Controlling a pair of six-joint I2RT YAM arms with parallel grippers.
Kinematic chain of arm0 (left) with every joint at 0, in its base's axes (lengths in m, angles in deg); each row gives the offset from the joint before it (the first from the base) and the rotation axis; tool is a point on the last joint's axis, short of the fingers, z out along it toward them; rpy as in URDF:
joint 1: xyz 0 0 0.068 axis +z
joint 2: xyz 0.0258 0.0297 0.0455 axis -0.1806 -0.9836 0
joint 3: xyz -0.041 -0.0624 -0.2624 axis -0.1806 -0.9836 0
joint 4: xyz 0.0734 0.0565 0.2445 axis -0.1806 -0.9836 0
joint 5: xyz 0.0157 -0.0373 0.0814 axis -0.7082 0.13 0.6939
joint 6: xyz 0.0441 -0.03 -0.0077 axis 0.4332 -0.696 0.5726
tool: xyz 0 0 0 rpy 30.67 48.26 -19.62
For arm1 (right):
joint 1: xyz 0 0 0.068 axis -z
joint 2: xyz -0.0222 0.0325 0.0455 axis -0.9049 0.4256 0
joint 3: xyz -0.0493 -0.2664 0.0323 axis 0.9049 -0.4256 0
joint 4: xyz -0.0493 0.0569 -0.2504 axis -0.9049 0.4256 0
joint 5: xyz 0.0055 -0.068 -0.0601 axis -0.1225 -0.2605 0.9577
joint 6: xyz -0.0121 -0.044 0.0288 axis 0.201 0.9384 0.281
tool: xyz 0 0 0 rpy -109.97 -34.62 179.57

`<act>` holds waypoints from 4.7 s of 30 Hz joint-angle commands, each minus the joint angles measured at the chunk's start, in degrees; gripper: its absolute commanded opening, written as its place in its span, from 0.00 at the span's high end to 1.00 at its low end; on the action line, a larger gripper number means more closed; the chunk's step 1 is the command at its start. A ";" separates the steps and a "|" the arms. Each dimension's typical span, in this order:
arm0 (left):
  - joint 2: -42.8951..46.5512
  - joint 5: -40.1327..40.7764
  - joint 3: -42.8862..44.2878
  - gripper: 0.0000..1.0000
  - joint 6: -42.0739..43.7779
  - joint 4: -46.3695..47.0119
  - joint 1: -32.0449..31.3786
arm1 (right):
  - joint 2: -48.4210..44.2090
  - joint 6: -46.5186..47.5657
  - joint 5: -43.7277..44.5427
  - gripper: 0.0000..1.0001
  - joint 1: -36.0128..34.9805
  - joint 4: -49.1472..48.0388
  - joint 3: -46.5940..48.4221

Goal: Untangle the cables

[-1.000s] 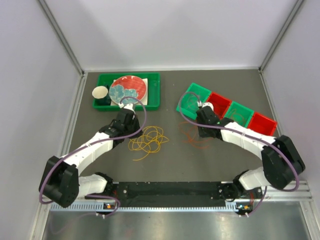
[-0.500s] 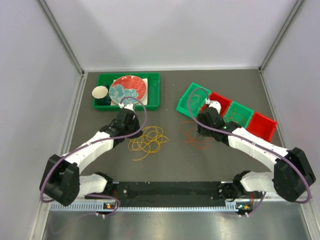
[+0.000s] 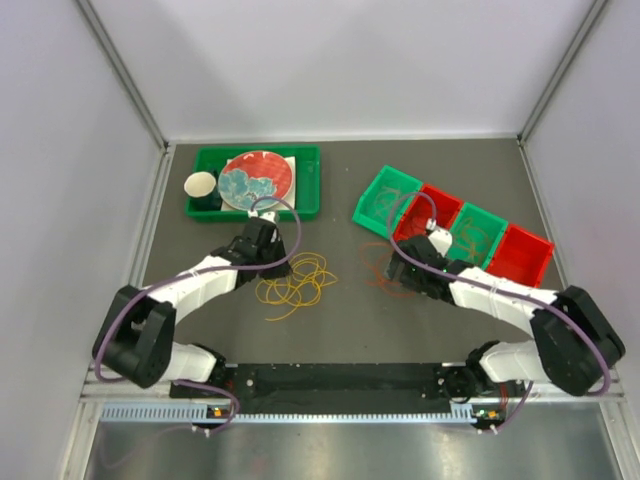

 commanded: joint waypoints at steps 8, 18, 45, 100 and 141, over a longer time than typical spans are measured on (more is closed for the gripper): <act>-0.60 -3.13 2.50 0.43 1.68 0.35 0.14 | 8.74 -4.85 4.35 0.29 -3.30 -3.46 7.98; 1.87 -2.51 2.42 0.45 1.77 -0.89 0.31 | 8.92 -4.86 5.85 0.96 -3.39 -4.35 7.63; 1.34 -4.80 3.74 0.46 1.51 -0.62 0.31 | -4.55 14.21 -1.17 0.60 -6.46 -1.52 6.22; 1.96 -4.53 2.33 0.48 1.77 -0.54 0.31 | 12.09 27.75 -4.09 0.91 -8.40 8.13 11.50; 3.45 -3.04 3.03 0.48 2.56 -2.03 0.40 | 13.85 33.90 -10.76 0.38 -4.88 4.62 13.78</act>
